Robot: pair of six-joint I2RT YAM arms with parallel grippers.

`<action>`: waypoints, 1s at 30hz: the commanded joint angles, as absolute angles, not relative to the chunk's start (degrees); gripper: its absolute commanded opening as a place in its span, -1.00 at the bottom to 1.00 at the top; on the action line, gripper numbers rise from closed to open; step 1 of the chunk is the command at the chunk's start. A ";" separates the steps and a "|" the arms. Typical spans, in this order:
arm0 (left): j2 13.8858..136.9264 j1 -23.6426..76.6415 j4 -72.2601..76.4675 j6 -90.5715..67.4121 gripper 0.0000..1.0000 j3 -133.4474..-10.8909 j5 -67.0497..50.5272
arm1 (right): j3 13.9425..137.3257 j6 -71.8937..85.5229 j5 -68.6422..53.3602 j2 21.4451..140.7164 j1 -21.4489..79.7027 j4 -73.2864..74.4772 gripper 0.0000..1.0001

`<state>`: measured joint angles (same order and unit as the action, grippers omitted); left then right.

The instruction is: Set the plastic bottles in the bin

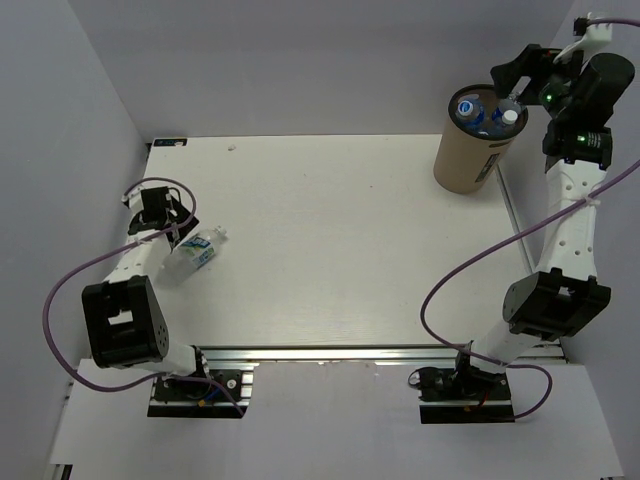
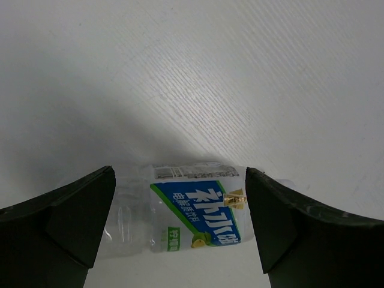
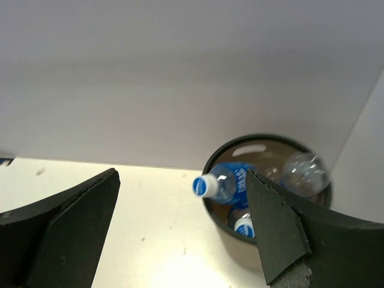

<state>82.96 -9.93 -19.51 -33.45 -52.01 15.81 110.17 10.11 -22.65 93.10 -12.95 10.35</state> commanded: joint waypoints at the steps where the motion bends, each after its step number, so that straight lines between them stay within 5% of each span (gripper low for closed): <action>1: 84.89 -10.55 -15.91 -31.03 0.96 -51.16 10.12 | 108.72 11.43 -26.63 90.62 -11.61 9.31 0.79; 13: 92.38 -9.67 -6.25 -32.25 0.96 -45.62 -17.40 | 105.56 11.51 -25.84 88.33 -10.63 10.46 0.79; 21: 87.73 -4.31 -7.28 -30.94 0.96 -44.91 -16.88 | 103.18 12.13 -25.84 87.28 -9.93 10.11 0.79; 30: 89.47 2.02 -14.32 -28.22 0.97 -47.28 -1.33 | 101.34 11.69 -25.05 85.52 -9.76 9.85 0.79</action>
